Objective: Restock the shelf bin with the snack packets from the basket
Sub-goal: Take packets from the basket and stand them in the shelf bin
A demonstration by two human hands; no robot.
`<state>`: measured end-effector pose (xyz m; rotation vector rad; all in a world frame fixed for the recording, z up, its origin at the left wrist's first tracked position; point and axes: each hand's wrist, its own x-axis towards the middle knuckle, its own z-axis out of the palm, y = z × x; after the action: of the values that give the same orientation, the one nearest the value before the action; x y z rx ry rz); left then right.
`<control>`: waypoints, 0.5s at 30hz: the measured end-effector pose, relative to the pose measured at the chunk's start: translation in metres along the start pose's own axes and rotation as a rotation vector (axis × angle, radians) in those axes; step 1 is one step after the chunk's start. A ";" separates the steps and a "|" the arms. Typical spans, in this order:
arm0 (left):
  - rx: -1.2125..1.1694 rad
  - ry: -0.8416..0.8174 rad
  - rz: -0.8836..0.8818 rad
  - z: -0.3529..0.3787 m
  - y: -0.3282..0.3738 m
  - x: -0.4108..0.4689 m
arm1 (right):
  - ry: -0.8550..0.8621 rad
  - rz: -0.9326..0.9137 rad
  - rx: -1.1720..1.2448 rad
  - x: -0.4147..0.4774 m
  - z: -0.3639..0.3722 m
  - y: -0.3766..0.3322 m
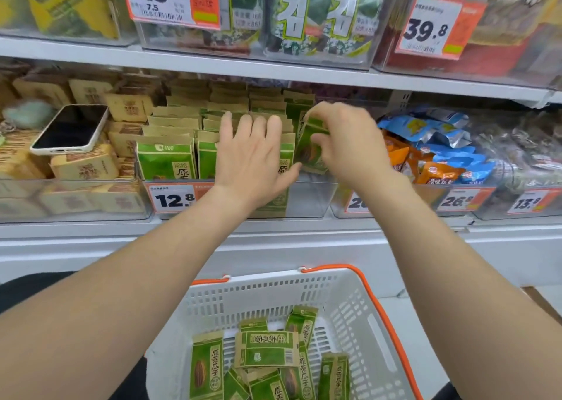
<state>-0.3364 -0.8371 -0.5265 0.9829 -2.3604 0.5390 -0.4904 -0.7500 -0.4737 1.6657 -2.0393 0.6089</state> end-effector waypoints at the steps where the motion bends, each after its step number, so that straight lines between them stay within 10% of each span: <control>1: -0.001 0.001 -0.001 0.002 0.001 0.000 | -0.030 -0.020 -0.052 0.002 0.012 -0.001; 15: 0.005 0.020 0.017 0.014 -0.003 0.003 | -0.265 0.037 -0.526 0.080 0.075 0.004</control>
<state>-0.3404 -0.8487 -0.5354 0.9567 -2.3531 0.5590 -0.5136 -0.8567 -0.4880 1.4448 -2.1656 -0.1488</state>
